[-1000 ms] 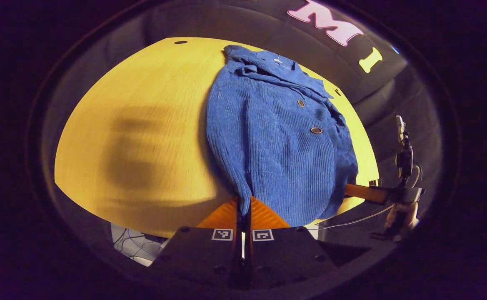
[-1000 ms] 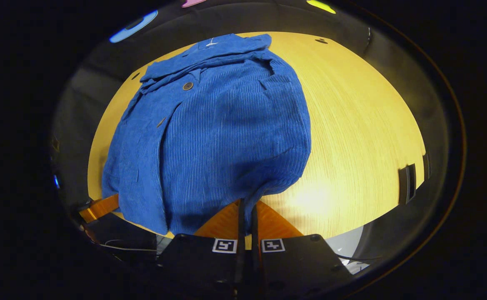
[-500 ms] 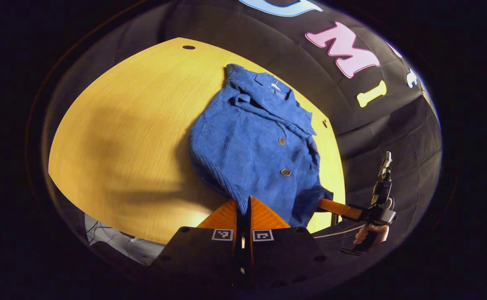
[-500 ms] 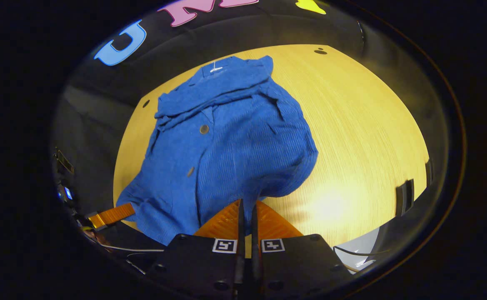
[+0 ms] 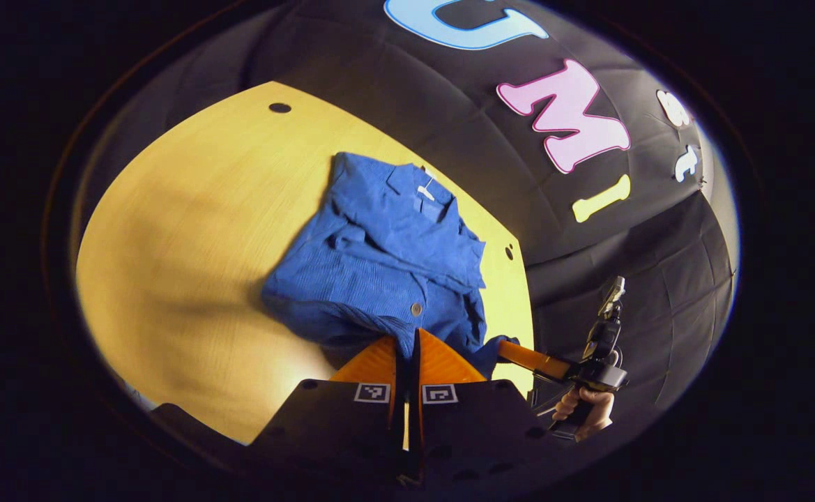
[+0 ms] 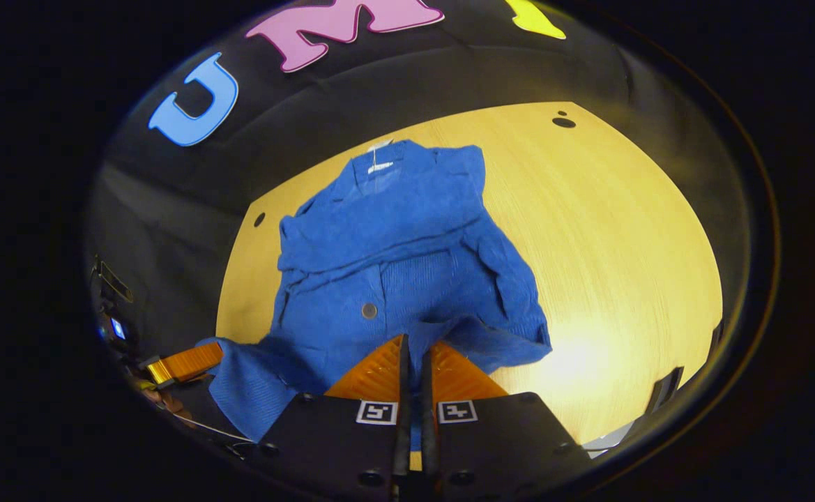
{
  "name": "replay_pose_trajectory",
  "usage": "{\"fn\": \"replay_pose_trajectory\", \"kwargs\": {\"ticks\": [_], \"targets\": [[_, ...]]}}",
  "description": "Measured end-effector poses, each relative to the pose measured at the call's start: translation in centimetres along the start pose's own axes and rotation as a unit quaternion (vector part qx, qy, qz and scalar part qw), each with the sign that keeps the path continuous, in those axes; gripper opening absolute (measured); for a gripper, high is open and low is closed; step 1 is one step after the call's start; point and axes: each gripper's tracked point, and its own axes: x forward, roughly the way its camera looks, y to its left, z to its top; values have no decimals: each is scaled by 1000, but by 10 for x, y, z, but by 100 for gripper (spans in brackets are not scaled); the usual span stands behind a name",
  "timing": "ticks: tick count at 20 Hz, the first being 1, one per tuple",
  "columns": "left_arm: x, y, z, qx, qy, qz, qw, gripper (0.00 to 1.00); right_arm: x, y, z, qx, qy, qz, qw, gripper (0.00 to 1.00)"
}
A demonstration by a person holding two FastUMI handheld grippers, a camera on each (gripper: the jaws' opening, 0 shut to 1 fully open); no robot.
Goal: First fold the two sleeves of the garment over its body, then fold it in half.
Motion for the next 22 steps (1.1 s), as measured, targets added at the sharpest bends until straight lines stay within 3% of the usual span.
{"fn": "replay_pose_trajectory", "kwargs": {"ticks": [7,10,15,17,18,19,22], "targets": [[32,-18,110,61,-36,-2,997,1,19,21,135,14,-84,16,996,7],[58,-21,160,88,-49,-4,995,1,37,19,187,7,-110,5,994,7],[120,-3,231,106,-54,5,993,1,91,13,260,13,-138,-6,990,7],[147,16,248,118,-50,31,991,0,115,8,275,10,-137,-16,990,7],[160,27,253,127,-46,48,990,1,128,5,279,15,-137,-19,990,0],[171,34,257,135,-42,66,988,1,144,-2,279,18,-132,-30,991,6],[186,52,255,160,-14,112,981,5,176,-15,276,28,-117,-50,991,10]]}}
